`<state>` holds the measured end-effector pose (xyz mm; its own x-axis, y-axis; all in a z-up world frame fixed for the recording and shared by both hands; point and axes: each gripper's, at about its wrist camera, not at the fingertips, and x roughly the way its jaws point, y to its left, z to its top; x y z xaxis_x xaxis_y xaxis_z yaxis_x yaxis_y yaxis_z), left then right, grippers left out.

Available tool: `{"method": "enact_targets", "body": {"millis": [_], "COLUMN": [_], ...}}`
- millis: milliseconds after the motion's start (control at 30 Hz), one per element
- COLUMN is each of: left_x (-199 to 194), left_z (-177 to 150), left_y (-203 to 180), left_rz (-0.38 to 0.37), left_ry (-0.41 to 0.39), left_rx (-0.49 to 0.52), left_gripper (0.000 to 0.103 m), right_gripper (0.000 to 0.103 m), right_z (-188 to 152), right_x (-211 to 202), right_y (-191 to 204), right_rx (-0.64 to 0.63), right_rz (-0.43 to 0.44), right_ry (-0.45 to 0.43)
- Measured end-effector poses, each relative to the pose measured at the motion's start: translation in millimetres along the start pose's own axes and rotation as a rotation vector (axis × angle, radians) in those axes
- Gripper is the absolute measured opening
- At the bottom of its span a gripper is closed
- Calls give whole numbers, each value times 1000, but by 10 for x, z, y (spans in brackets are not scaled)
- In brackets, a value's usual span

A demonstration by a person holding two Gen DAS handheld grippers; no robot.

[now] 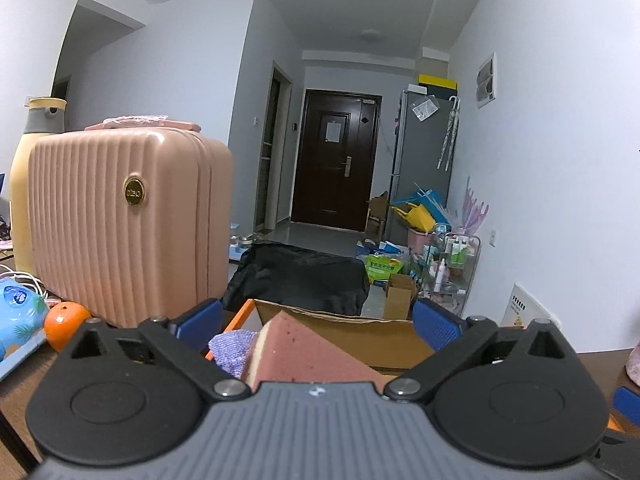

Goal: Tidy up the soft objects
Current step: 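Lower the wedge and pack into the box and open both grippers, then withdraw both grippers from the box back over the table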

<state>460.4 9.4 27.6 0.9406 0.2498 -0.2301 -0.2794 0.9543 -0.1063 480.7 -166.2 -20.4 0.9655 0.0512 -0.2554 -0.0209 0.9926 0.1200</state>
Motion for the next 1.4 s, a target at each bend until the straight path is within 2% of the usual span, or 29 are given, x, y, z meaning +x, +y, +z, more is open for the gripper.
{"method": "enact_targets", "body": {"millis": [267, 700, 1400], "left_x": [-75, -407, -1079], "left_z": [-30, -91, -302], "left_y": [29, 212, 444], "left_rz": [16, 34, -17], "left_ry": [0, -21, 13], "left_rx": [4, 25, 75], "left_gripper": [103, 103, 103], "right_gripper": [103, 103, 103], "right_z": [6, -64, -247], "right_x": [-22, -394, -1193], "right_y": [-42, -45, -153], "right_rx": [14, -43, -93], "right_rz": [-5, -7, -14], "right_ry": [-1, -44, -59]}}
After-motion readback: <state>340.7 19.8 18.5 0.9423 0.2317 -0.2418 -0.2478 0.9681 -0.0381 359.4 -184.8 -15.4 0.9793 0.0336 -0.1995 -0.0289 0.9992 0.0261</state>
